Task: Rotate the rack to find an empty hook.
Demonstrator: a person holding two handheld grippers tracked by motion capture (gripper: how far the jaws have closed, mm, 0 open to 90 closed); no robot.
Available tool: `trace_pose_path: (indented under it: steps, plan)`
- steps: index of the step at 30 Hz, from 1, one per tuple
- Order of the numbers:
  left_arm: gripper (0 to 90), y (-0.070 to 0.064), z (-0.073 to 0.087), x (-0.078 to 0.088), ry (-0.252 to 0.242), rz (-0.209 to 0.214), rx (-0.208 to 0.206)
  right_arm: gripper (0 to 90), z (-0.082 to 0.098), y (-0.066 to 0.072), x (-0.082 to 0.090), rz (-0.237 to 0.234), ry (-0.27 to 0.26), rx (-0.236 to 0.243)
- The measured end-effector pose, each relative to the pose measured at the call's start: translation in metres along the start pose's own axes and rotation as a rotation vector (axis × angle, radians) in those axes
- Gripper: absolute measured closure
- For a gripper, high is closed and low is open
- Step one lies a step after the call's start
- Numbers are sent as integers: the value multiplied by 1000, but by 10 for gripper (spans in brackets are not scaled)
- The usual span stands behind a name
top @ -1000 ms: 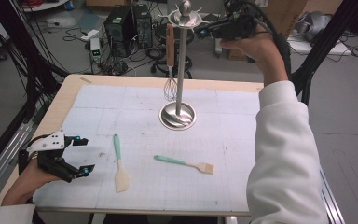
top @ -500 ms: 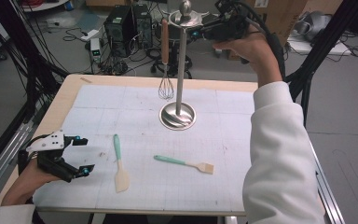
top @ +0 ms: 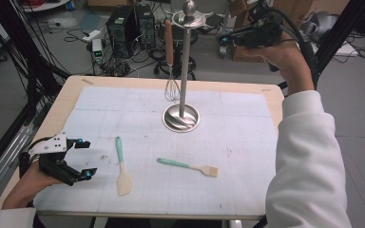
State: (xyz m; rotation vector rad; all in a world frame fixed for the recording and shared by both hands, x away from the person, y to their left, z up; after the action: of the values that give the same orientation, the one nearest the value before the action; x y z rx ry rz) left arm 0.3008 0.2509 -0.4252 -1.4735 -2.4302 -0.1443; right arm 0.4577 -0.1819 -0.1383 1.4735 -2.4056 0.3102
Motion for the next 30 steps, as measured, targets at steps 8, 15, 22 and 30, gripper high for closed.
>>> trace_pose_path:
  steps: [8,15,22,30]
  plan:
    - [17,0,0,1,-4,0,1,890,-4,-16,11,24,-2,-9]
    - [16,1,0,1,-3,1,3,890,-11,-27,5,42,-7,-9]
    - [16,0,0,1,-3,2,2,890,-17,-28,-8,33,-5,-3]
    - [17,0,0,0,-2,1,4,890,-18,-23,-17,22,8,2]
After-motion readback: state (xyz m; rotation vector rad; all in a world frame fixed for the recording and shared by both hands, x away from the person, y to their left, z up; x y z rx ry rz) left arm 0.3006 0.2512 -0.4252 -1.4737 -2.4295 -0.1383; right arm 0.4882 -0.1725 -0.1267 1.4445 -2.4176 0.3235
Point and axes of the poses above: each handheld gripper's, and its own axes: x roughly backward along the jaws, z roughly out of its underside, y roughly to its left, the point moved 6 cm from there along -x, roughly forward along the jaws, and after that the axes turned 10 degrees about -y, right-handed, at the moved point
